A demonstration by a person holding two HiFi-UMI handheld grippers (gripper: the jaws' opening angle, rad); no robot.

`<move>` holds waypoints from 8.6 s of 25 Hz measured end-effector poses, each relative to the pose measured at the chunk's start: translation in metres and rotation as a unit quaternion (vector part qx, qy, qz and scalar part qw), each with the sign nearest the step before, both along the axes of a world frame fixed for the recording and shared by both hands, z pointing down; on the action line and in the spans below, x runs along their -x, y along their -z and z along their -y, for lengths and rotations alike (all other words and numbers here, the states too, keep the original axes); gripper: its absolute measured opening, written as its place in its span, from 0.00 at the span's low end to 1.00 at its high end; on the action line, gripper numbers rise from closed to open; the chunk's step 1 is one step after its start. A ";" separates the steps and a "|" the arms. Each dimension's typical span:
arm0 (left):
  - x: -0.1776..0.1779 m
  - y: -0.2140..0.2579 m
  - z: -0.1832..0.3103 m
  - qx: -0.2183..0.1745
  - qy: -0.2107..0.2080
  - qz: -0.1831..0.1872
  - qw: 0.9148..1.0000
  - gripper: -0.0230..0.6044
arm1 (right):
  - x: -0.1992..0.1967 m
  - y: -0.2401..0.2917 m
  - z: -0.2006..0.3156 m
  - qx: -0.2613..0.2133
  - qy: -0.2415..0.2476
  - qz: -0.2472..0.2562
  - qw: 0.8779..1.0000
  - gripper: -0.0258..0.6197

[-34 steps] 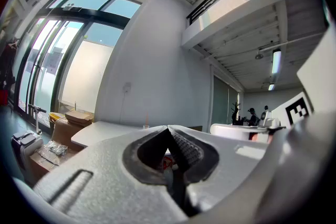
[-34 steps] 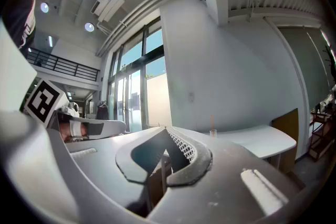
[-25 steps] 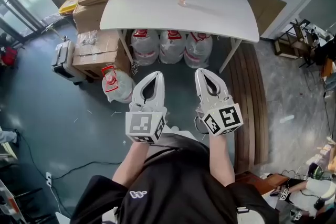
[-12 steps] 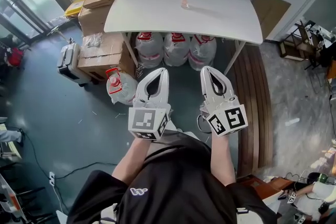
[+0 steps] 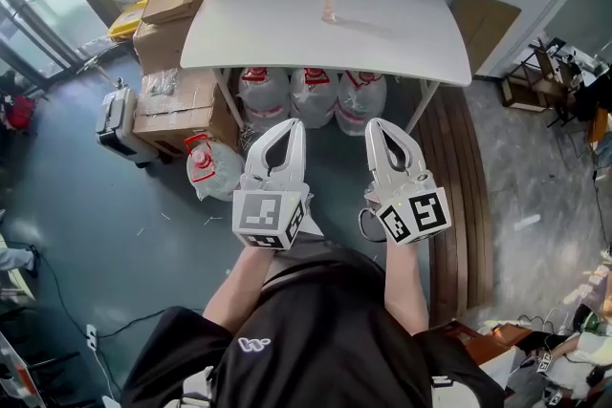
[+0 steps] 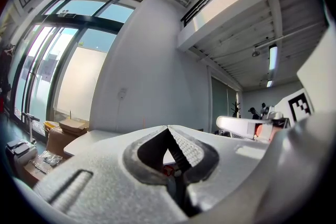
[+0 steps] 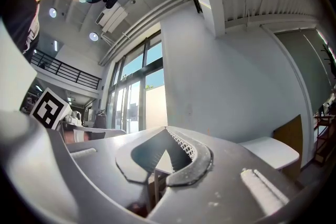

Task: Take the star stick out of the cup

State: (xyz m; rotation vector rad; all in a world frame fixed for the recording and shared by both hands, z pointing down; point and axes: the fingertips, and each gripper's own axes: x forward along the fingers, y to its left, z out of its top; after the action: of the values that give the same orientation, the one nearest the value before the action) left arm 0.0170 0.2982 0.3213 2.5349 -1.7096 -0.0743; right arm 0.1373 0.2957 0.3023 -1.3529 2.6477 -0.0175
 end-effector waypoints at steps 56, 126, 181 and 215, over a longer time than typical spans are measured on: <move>0.072 -0.063 0.362 0.078 -0.057 -0.010 0.995 0.04 | 0.074 -0.049 0.351 0.072 -0.070 -0.044 0.994 0.05; 0.071 -0.090 0.508 0.126 -0.005 -0.026 0.992 0.04 | 0.076 -0.101 0.555 0.107 -0.016 -0.149 0.983 0.17; 0.082 -0.112 0.532 0.181 0.035 -0.028 0.982 0.04 | 0.078 -0.204 0.658 0.215 -0.001 -0.143 0.966 0.08; 0.069 -0.100 0.514 0.157 0.002 -0.050 0.986 0.04 | 0.064 -0.109 0.627 0.138 -0.020 -0.088 0.986 0.06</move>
State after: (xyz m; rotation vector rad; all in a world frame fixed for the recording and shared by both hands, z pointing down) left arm -0.0521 -0.2160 0.4214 2.2612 -1.5497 0.0628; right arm 0.0736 -0.3309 0.4111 -1.5572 2.8478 -0.2832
